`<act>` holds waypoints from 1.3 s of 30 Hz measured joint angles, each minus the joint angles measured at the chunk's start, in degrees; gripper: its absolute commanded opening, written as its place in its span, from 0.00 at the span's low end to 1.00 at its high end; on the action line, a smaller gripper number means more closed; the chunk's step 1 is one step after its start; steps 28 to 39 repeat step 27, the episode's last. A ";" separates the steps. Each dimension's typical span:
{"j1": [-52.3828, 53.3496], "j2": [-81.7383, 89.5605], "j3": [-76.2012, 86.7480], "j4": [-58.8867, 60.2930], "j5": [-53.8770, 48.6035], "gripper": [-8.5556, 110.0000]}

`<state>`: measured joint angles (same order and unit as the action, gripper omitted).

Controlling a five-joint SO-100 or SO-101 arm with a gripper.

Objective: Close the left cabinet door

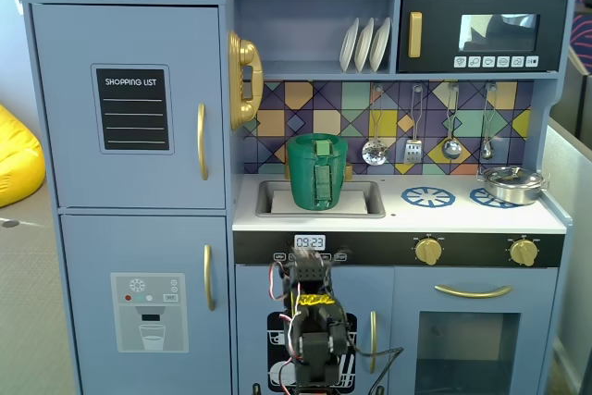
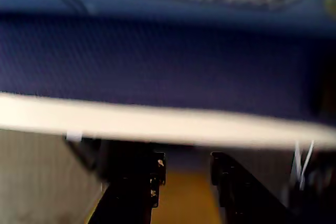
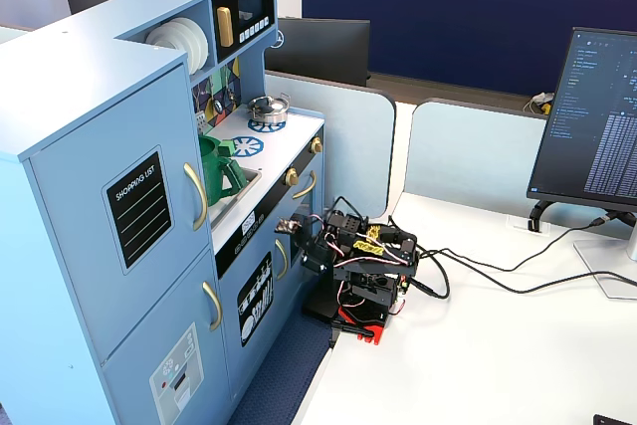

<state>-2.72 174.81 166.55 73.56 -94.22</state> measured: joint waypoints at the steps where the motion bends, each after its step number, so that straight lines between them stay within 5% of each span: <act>1: 1.32 1.76 1.14 1.05 1.14 0.07; 39: 6.42 7.65 3.60 5.19 3.52 0.12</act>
